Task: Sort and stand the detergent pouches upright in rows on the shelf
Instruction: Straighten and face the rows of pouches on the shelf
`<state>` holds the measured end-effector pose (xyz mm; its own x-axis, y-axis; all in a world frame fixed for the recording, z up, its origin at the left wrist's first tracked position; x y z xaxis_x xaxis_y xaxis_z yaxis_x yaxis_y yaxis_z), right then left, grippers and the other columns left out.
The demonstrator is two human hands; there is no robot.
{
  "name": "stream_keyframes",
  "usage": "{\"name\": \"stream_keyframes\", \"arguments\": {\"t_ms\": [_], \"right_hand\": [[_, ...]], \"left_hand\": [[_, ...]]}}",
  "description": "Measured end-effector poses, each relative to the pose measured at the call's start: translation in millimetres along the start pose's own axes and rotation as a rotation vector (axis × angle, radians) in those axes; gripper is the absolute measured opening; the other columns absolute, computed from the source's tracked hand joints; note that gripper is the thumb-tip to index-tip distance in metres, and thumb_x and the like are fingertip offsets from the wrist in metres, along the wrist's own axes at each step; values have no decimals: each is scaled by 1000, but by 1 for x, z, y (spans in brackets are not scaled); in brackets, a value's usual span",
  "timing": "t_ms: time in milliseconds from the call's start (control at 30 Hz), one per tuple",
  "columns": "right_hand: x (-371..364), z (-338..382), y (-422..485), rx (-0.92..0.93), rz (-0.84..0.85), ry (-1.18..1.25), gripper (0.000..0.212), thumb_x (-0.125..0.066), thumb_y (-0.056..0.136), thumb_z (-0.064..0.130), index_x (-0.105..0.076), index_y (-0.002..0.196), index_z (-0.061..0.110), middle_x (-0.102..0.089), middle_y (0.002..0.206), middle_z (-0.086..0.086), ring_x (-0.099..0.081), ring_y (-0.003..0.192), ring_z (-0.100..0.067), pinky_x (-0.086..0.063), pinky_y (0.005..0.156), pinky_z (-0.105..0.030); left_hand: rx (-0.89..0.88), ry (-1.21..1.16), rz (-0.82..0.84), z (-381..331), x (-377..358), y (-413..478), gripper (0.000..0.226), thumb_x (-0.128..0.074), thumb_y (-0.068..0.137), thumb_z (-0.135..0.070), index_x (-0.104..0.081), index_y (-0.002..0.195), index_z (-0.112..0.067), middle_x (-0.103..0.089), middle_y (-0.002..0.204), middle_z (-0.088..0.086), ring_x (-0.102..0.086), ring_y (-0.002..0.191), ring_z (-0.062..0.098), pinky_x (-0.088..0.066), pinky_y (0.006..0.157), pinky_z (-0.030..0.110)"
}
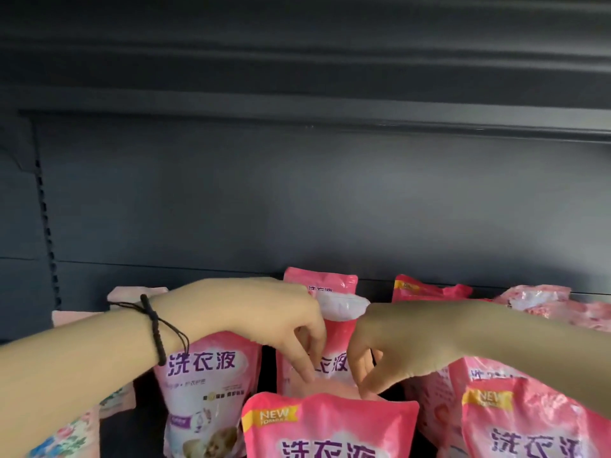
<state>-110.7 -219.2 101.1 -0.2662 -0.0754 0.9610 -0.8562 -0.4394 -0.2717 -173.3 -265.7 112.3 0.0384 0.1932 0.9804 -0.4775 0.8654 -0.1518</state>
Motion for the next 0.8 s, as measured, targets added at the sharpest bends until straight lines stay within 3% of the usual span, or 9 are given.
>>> {"name": "stream_keyframes", "arguments": {"t_ms": [67,200,300,433,500,567,633,700,800], "right_hand": [[-1,-3,3,-7,5,18,14,-64,87,29,-73,89,18,-72,86,3,-65,79,-8,-51,74,-24],[-2,-14,8,-69,-9,31,13,-63,87,22,-73,87,15,-71,76,-2,-59,65,-3,-46,65,-14],[4,-22,8,-123,-72,26,13,-62,87,23,-73,83,17,-73,80,2,-59,68,0,-45,66,-15],[37,-36,-15,-206,-271,84,21,-58,90,23,-60,70,30,-62,75,16,-56,68,1,-45,64,-18],[58,-44,-33,-217,-467,306,17,-56,93,20,-62,77,24,-62,77,11,-58,68,-6,-49,61,-18],[74,-49,-45,-158,-699,657,16,-55,95,14,-61,80,16,-63,82,0,-61,74,-13,-55,68,-25],[84,-51,-49,-75,-900,963,15,-54,96,12,-59,82,13,-63,81,-4,-62,75,-16,-56,70,-28],[91,-49,-48,-53,-1052,1138,11,-53,97,13,-56,86,10,-61,79,-4,-61,72,-16,-54,63,-27],[101,-38,-45,-45,-1200,1275,10,-54,97,13,-54,88,8,-60,82,-6,-62,73,-19,-56,61,-31]], "left_hand": [[-25,37,-12,-4,-5,2,29,-64,80,-55,-70,94,-31,-61,81,-8,-53,82,8,-43,83,30],[25,-52,1,-6,-23,7,32,-71,78,-50,-71,90,-21,-53,68,-11,-58,83,18,-48,88,41],[-82,-40,-69,-21,-14,-3,18,-67,84,-42,-72,86,-24,-62,72,-10,-54,78,11,-44,84,33],[-33,-304,-241,-8,20,-21,11,-64,90,-23,-70,81,-19,-62,71,-11,-52,64,0,-41,64,16],[32,-505,-463,5,42,-33,15,-61,93,-21,-65,78,-20,-59,69,-13,-50,61,-3,-40,64,13],[63,-914,-720,19,53,-44,17,-58,94,-20,-64,79,-16,-62,73,-7,-55,69,2,-46,73,20],[62,-1338,-895,28,51,-45,20,-56,95,-24,-62,80,-13,-65,75,-1,-61,72,11,-53,71,25],[48,-1612,-968,27,46,-43,22,-55,95,-30,-64,88,-11,-69,83,2,-67,76,14,-57,67,25],[21,-1756,-1029,23,44,-48,28,-55,95,-32,-66,105,-7,-74,98,7,-71,91,19,-57,78,30]]}}
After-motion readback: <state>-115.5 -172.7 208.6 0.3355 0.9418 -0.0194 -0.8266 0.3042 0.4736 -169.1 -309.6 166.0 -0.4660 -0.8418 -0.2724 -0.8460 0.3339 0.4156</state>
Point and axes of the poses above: each hand's wrist, its own y-axis towards the middle knuckle, its own x-axis out of the back of the hand, z = x × y, the point moved 9 cm from there along y, towards the middle knuckle
